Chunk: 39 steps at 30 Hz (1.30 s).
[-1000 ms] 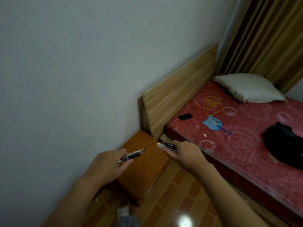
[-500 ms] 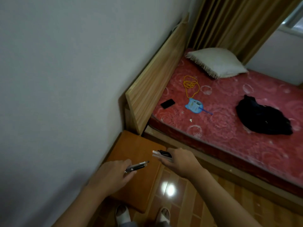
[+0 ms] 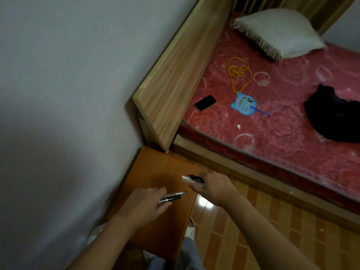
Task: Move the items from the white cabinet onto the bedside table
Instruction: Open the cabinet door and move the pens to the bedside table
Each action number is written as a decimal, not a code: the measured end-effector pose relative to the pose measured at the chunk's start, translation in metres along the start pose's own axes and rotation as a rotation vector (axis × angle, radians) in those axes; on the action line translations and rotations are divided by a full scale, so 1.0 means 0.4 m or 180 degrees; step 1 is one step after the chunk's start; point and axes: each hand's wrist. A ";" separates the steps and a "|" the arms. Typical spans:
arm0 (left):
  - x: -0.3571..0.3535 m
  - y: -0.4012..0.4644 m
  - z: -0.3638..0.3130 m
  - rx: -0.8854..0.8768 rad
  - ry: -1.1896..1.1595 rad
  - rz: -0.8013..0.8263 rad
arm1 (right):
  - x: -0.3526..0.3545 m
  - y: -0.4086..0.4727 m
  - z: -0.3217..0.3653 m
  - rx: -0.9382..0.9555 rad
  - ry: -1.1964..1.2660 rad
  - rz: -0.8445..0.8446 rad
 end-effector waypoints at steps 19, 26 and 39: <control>-0.573 0.333 0.275 -0.0389 0.0382 0.0476 | -0.558 0.360 -0.235 0.0023 0.0276 0.0212; -0.687 0.391 0.323 -0.0568 0.0364 0.0176 | -0.648 0.404 -0.223 0.0172 0.0134 -0.0077; -0.744 0.411 0.276 -0.0287 0.0446 -0.0323 | -0.680 0.340 -0.296 0.0114 0.0606 -0.0739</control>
Point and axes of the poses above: each hand's wrist, its own y-axis towards the middle knuckle, its own x-axis out of the back of the hand, z = x × y, and after that the axes turned 14 degrees about -z, right-handed
